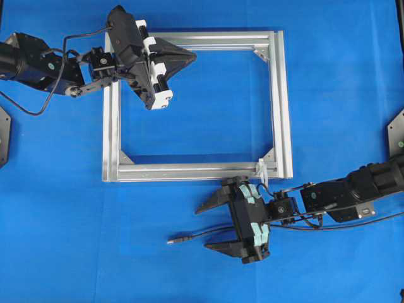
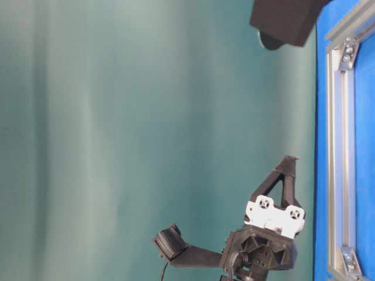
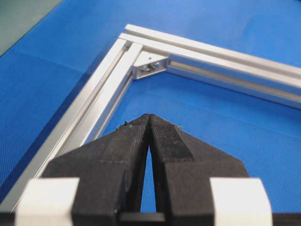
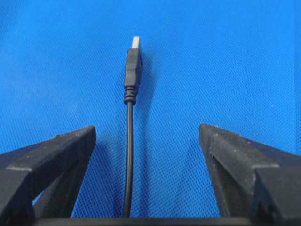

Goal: Insert the wire through the string loop located on the right side.
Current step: 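Grasp the black USB cable near its plug with the right gripper, then lift the cable and carry it right toward the white zip-tie loop, then push the USB plug leftward through the white zip-tie loop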

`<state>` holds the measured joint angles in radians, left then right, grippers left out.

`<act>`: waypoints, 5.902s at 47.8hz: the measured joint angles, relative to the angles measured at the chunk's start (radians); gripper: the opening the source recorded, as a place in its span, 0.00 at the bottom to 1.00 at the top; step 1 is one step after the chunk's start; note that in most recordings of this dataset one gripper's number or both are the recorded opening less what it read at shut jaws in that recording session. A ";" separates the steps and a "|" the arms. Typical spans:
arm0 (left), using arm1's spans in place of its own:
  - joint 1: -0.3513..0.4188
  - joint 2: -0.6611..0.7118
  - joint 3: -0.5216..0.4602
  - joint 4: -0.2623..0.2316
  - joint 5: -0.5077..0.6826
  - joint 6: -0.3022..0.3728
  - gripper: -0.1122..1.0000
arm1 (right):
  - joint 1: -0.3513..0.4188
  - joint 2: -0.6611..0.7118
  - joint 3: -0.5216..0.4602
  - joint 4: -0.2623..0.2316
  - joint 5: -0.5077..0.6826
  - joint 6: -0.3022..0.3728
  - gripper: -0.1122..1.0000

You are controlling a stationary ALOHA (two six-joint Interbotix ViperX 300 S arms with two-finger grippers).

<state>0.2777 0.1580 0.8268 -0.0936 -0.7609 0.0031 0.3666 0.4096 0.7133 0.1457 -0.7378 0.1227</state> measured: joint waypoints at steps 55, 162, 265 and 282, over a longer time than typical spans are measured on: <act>0.002 0.000 0.002 -0.002 0.000 0.000 0.10 | 0.005 -0.035 0.000 -0.005 0.005 -0.012 0.07; 0.002 -0.003 0.011 -0.002 0.003 0.000 0.10 | 0.040 -0.419 0.299 0.011 0.129 -0.060 0.07; -0.003 -0.009 0.014 0.002 -0.008 -0.003 0.10 | -0.133 -0.861 0.709 0.029 0.204 -0.064 0.07; -0.003 -0.009 0.014 0.002 -0.009 -0.002 0.10 | -0.133 -0.861 0.710 0.029 0.204 -0.064 0.07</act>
<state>0.2746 0.1488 0.8406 -0.0920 -0.7701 0.0015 0.2332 -0.4510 1.4235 0.1749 -0.5338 0.0583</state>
